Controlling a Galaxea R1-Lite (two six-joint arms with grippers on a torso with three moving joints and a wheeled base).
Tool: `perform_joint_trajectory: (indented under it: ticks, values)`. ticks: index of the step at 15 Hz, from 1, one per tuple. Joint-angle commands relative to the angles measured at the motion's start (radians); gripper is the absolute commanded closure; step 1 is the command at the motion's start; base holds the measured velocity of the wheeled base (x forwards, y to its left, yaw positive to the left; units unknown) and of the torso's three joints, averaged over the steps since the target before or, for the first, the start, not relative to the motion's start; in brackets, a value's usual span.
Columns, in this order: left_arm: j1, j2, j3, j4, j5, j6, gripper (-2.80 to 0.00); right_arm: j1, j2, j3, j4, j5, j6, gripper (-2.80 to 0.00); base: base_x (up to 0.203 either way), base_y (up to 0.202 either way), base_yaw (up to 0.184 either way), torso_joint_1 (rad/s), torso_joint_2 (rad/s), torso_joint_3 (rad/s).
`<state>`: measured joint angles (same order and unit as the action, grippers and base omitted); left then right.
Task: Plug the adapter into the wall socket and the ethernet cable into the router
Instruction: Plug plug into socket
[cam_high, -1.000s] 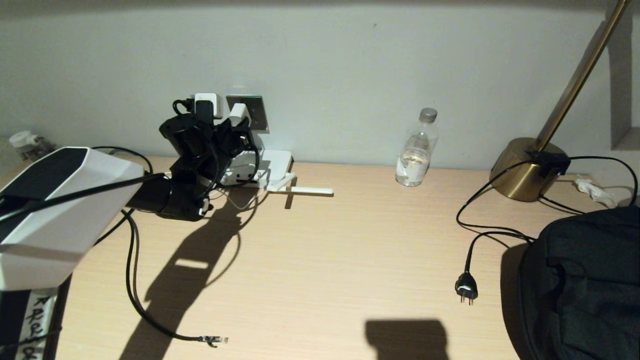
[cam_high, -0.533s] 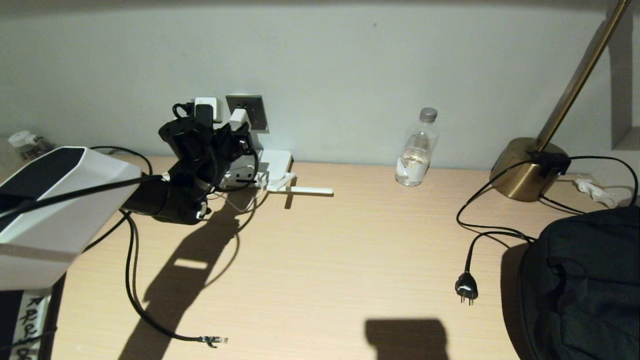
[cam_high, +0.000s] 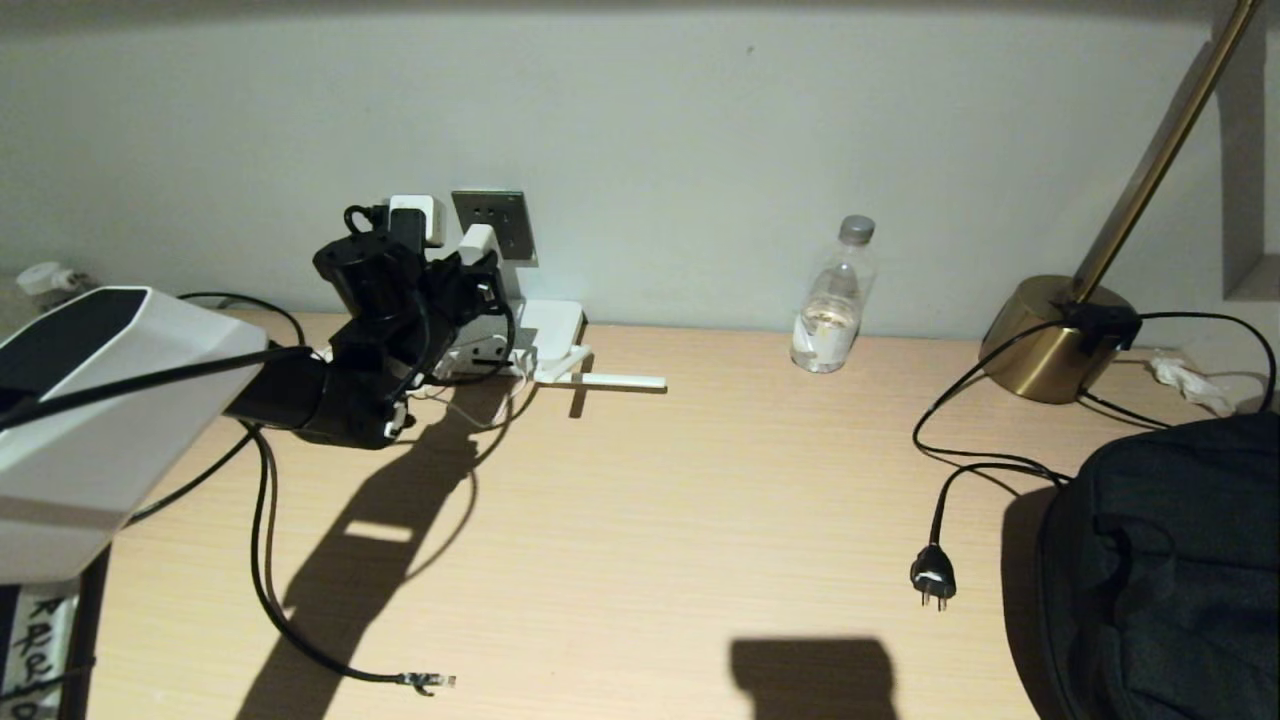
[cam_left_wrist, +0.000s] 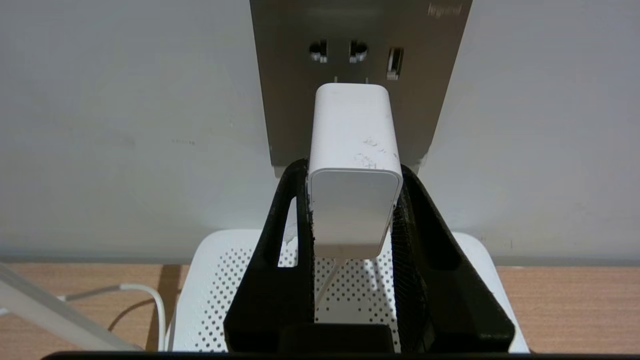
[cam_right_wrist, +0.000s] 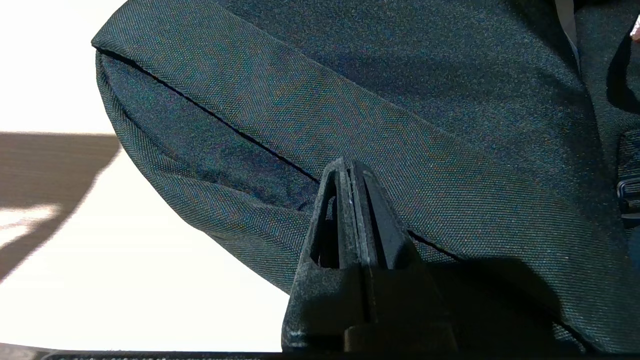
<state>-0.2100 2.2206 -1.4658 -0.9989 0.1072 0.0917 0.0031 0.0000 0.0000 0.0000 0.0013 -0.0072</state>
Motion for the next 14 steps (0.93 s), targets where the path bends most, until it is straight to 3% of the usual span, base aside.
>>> perform_joint_trajectory:
  ticks: [1,14]
  values:
    - [0.001,-0.004,-0.012,0.0,0.0,0.0,0.0,0.0,0.002,0.0,0.0,0.002,0.0,0.0,0.0,0.0,0.0,0.0,0.0,0.0]
    - [0.0,-0.004,-0.04,0.037,-0.001,0.0,0.0,0.0,0.002,0.0,0.0,0.0,0.0,0.0,0.0,0.0,0.0,0.0,0.0,0.0]
